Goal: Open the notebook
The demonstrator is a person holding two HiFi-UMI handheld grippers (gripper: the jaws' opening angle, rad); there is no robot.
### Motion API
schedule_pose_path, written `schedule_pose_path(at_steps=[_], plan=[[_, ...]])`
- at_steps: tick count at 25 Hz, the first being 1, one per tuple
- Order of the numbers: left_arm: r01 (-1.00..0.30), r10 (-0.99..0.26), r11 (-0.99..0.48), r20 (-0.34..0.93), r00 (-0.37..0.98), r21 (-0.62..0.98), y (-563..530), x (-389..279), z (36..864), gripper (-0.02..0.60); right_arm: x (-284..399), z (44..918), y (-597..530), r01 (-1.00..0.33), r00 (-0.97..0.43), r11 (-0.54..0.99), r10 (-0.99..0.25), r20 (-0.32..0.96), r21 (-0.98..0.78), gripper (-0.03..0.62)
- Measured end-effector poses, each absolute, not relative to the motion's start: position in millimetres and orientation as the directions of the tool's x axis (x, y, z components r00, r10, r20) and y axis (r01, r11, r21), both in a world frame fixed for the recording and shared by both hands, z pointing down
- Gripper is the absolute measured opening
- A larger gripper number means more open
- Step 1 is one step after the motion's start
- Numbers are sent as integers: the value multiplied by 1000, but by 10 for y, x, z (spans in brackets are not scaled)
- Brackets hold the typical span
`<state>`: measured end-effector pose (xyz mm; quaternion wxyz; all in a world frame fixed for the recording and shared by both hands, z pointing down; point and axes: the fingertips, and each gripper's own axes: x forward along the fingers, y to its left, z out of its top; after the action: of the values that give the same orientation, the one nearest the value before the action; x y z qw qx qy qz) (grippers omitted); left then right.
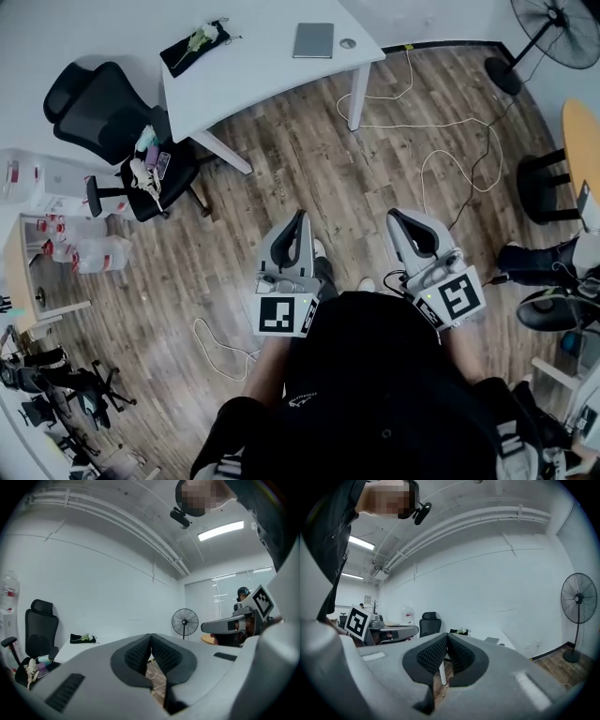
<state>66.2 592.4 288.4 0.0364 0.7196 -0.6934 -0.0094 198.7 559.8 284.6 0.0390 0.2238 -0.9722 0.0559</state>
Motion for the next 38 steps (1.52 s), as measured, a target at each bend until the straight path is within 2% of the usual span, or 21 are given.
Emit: schedule_pose_path(at_steps=[10,15,25,38], plan=[[-993,-997,-75,8,76,88,5352,34,2805,6,1330,2802,5123,-467,-883,879,-458,104,-94,5],[-995,-996,-91,21,92,48,5182,-292,2887,6,1021,2840,4928,-482,-875,871,-472,105,-97,6],[-990,-994,-104,7,105,91,4875,-967,2946,6,360,2915,4660,-506,-862,857,-497,102,-97,5],[-981,-990,-144,-24,142,133,4531,-1087,2981,6,232,3040,4394,-542,-839,833,-527,137,-113,6]])
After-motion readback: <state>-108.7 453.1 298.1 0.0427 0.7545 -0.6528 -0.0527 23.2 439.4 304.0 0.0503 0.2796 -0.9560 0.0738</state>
